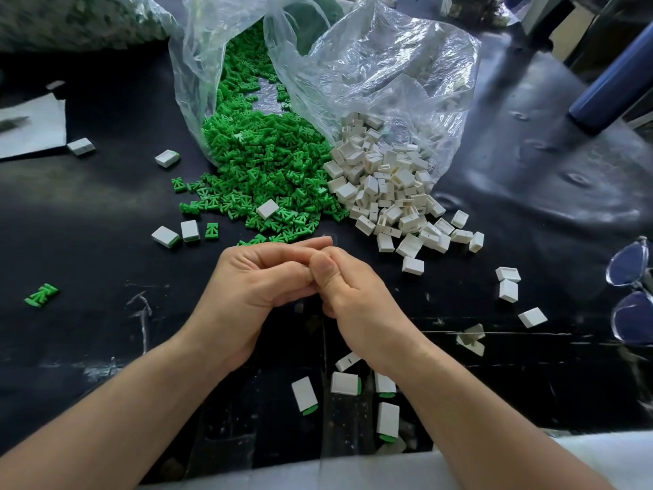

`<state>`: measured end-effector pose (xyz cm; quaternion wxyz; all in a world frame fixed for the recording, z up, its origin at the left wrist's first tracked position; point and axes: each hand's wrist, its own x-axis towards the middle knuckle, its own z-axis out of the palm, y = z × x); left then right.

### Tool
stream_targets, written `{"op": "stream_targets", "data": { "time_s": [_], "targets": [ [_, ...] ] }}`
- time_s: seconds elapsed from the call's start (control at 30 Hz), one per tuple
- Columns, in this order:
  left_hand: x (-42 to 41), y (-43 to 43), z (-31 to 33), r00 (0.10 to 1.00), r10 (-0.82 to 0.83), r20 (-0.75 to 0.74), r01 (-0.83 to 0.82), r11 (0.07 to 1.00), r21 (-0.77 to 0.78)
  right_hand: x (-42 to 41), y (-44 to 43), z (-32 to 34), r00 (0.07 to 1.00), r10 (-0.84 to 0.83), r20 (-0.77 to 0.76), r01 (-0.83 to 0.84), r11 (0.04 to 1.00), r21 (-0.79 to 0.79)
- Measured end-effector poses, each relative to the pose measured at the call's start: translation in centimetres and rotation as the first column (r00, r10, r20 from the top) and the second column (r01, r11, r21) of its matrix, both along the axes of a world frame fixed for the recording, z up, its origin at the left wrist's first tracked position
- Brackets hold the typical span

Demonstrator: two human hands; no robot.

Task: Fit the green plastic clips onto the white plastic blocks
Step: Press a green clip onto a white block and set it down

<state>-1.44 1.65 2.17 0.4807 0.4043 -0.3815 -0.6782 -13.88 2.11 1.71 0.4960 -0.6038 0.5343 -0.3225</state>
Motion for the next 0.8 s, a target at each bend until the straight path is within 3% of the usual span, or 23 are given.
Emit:
{"op": "stream_targets", "data": {
  "time_s": [0.23,0.47,0.67,0.8],
  "targets": [
    [0.1,-0.2,0.1,1.0,-0.013,-0.019,0.013,1.0,0.008,-0.4,0.0,0.2,0.994,0.033,0.102,-0.038,0.998,0.045],
    [0.5,-0.4,0.1,0.997,-0.023,0.078,0.024,1.0,-0.012,-0.5,-0.5,0.2,0.99,0.023,0.138,-0.03,0.998,0.047],
    [1.0,-0.8,0.5,0.988,0.039,0.149,-0.03,0.998,-0.06,-1.7,-1.4,0.3,0.993,-0.116,-0.015,0.115,0.992,-0.05],
    [0.9,-0.5,0.7,0.977,-0.031,0.21,0.041,0.998,-0.046,-3.1,-2.6,0.1,0.929,-0.3,-0.218,0.238,0.933,-0.269]
  ]
}}
